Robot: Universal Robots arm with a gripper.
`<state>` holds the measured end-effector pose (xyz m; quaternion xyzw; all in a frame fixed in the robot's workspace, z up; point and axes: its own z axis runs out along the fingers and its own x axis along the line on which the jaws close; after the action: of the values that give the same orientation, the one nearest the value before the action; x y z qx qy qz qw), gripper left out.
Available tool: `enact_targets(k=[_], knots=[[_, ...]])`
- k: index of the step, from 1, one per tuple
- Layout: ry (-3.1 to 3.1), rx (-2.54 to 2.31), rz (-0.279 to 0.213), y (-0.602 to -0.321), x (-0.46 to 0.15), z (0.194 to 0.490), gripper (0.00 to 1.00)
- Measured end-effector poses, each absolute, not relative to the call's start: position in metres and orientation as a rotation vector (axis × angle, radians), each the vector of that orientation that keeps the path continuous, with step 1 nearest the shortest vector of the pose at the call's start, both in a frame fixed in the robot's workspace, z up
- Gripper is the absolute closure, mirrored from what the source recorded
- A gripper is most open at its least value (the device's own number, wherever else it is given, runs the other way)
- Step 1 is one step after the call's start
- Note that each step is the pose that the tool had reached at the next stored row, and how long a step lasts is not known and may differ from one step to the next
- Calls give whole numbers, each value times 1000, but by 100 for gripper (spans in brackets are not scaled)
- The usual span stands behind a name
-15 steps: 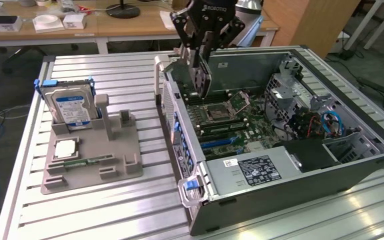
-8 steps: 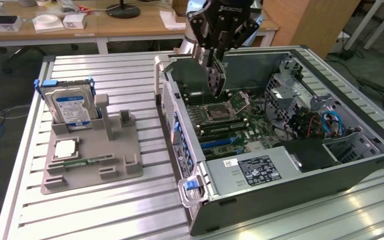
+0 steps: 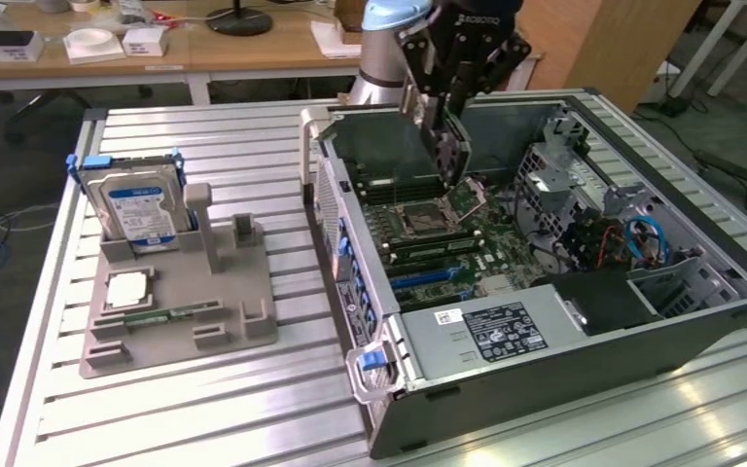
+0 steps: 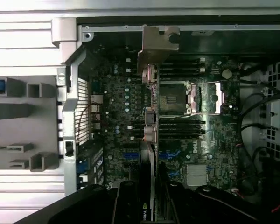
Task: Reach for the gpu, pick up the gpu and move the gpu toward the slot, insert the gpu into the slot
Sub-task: 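Pick up the gpu and move the gpu toward the slot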
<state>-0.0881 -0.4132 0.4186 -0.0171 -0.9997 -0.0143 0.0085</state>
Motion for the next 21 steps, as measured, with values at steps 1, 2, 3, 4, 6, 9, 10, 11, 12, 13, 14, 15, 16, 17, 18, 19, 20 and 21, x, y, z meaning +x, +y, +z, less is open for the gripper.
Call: enact_targets(k=[1, 2, 3, 4, 6, 9, 10, 11, 12, 13, 14, 15, 16, 17, 18, 19, 20, 21], knots=[[-3139, -53, -45, -413, -87, 419, 74], [-3152, -53, -46, -413, -85, 419, 74], [-3160, -53, -46, -413, -83, 418, 74], [-3165, -53, -46, -413, -81, 418, 74], [-3172, -53, -46, -413, -77, 417, 74], [-3179, -54, -46, -413, -72, 415, 74], [-3180, -54, -46, -413, -70, 415, 74], [-3181, -54, -46, -413, -68, 415, 74], [-3182, -54, -45, -413, -66, 414, 74], [-3183, -54, -45, -413, -64, 414, 74], [-3184, -54, -45, -413, -62, 414, 74], [-3185, -55, -45, -413, -59, 414, 74], [-3185, -55, -45, -413, -56, 413, 74], [-3185, -54, -45, -413, -52, 413, 74], [-3185, -55, -45, -413, -47, 413, 74], [-3185, -55, -45, -414, -43, 413, 74], [-3185, -54, -45, -414, -38, 413, 74], [-3185, -54, -45, -414, -34, 413, 74]])
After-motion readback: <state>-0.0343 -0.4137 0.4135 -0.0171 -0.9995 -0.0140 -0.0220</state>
